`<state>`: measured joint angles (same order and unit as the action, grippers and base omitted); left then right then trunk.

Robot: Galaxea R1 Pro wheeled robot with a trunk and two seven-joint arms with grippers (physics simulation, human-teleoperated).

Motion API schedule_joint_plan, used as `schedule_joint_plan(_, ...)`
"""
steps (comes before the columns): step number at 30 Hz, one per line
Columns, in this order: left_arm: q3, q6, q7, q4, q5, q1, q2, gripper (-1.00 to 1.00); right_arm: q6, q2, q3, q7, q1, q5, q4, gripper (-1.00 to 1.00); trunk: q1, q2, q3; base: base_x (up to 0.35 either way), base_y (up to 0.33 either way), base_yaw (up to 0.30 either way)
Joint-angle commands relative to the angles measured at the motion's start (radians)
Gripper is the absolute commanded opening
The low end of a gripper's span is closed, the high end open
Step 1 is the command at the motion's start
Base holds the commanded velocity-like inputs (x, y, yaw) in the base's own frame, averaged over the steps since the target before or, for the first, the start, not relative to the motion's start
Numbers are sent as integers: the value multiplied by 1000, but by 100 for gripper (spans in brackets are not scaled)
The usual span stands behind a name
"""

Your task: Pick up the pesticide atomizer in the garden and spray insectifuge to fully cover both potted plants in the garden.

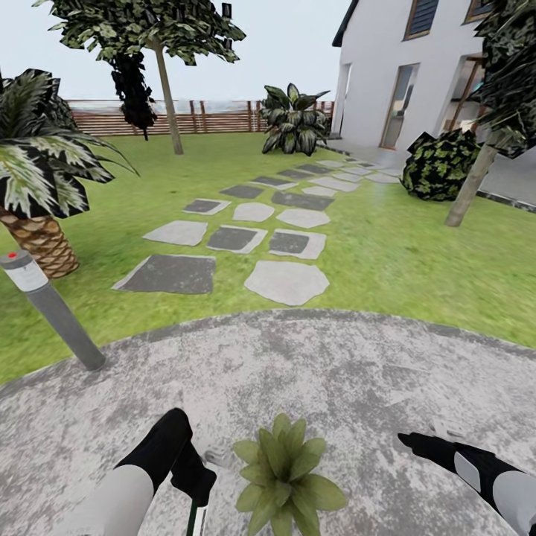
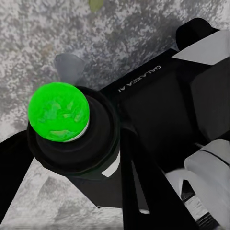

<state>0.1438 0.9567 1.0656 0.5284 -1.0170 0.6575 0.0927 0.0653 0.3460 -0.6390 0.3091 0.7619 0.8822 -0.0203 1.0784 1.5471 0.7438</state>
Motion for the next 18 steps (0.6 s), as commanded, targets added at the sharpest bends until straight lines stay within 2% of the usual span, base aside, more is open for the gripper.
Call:
schedule_joint_plan(1, 7, 5, 8, 0, -10, 1, 1, -100, 5, 1, -7, 2, 0, 11, -1, 100, 0, 0, 2, 25, 9, 0)
schedule_joint_plan(5, 4, 5, 8, -2, -11, 1, 1, -100, 5, 1, -7, 2, 0, 11, -1, 100, 0, 0, 9, 8, 3, 0)
schedule_joint_plan(10, -18, 5, 8, -2, -11, 1, 1, -100, 5, 1, -7, 3, 0, 11, -1, 100, 0, 0, 17, 1, 0, 0)
schedule_joint_plan(18, -22, 5, 7, 0, -12, 1, 1, -100, 5, 1, -7, 2, 0, 11, -1, 100, 0, 0, 29, 0, 0, 0)
